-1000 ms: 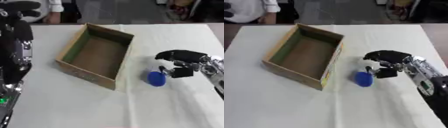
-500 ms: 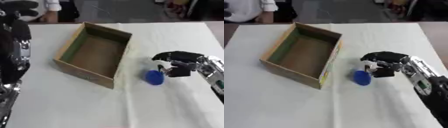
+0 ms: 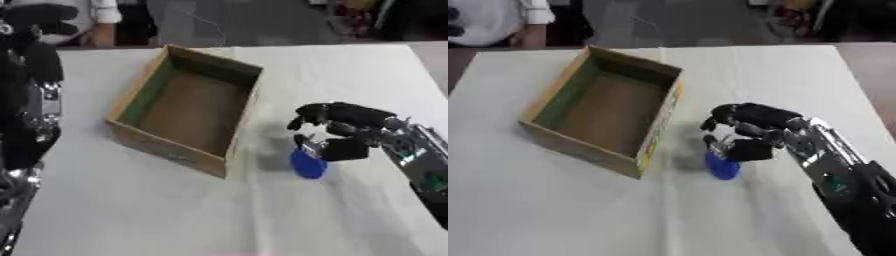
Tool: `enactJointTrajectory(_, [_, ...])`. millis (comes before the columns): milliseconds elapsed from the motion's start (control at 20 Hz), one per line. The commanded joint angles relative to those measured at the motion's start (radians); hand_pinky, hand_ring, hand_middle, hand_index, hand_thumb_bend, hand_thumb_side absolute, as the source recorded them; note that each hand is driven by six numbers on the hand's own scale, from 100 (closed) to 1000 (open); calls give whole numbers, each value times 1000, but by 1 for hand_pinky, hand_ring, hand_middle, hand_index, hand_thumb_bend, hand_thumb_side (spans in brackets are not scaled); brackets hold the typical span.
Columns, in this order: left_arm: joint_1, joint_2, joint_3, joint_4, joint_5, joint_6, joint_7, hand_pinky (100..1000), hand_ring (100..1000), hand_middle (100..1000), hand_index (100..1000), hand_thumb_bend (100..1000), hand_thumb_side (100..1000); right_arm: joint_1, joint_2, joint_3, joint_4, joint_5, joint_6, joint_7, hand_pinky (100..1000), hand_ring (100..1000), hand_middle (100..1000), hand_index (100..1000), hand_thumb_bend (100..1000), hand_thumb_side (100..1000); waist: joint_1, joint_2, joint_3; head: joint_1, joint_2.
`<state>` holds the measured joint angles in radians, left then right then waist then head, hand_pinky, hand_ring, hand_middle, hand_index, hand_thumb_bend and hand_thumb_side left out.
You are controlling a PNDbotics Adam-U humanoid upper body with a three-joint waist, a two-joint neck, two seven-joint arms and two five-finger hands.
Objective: Pick up objects on the table and place them in the box.
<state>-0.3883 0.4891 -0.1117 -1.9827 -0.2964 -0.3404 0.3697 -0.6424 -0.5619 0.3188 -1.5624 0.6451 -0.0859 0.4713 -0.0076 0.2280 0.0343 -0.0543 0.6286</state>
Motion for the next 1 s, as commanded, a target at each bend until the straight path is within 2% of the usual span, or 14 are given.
enactJointTrajectory(50, [-7,16,3,-17,-4,-2,-3,653,690,898,767,100,748,-7,-8,-1,-13,-9,17,-115,704,805,695,841,100,532,1,-18,0,-9,-12])
enactJointTrajectory(100, [-7,16,3,-17,-4,-2,-3,653,690,898,767,100,748,-8,-7,2,-12,-12,17,-140,718,830,721,864,100,841,1,-18,0,-9,-12])
enactJointTrajectory(150, [-7,16,2,-17,-4,-2,-3,653,690,898,767,100,748,-7,-7,4,-10,-14,15,-160,721,835,725,867,100,878,1,-18,1,-9,-11])
enactJointTrajectory(200, [-7,16,2,-17,-4,-2,-3,654,690,898,767,100,748,-7,-7,8,-8,-15,12,-172,766,910,788,914,100,1000,1,-18,1,-9,-11])
enactJointTrajectory(300, [-7,16,2,-17,-4,-2,-4,654,690,899,767,100,749,-6,-7,17,4,-11,6,-159,804,962,841,952,100,1000,1,-18,1,-9,-9])
enactJointTrajectory(500, [-7,16,2,-17,-3,-2,-4,654,691,899,767,100,748,-1,-5,19,18,-2,2,-94,846,996,896,997,100,1000,0,-20,1,-9,-6])
enactJointTrajectory(700, [0,20,1,-17,-3,0,-5,654,691,899,767,100,749,20,4,17,3,11,5,-24,867,1000,919,1000,100,1000,-3,-28,-3,-4,0])
enactJointTrajectory(1000, [11,25,0,-17,-3,2,-8,655,691,899,767,100,749,61,27,26,3,47,10,22,902,1000,953,1000,100,1000,-6,-42,-10,2,8])
